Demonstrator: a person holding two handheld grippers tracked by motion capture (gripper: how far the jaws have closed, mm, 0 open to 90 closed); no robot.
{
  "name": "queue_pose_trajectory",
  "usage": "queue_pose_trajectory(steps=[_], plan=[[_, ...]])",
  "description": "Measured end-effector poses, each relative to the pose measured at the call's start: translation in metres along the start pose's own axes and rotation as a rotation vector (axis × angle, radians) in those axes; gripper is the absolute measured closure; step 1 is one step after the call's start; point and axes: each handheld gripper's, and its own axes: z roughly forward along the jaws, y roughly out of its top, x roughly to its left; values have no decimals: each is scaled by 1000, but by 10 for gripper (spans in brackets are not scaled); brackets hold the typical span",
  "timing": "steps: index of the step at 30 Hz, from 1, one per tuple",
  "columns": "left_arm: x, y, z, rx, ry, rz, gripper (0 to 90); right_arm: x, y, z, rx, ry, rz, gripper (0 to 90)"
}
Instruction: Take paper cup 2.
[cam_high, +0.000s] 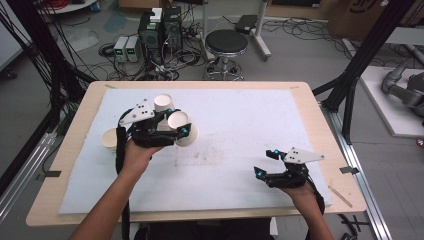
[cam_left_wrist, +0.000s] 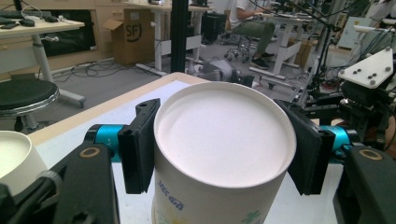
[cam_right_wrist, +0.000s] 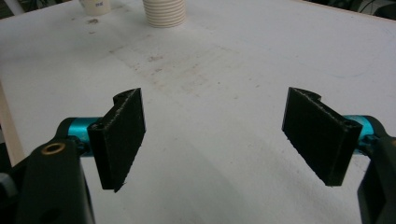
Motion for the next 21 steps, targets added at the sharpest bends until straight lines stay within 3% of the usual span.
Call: queue_pose_trajectory(steps=[21], plan=[[-3,-12,5,14,-30,-6,352,7,6,3,-10,36,-22,202]])
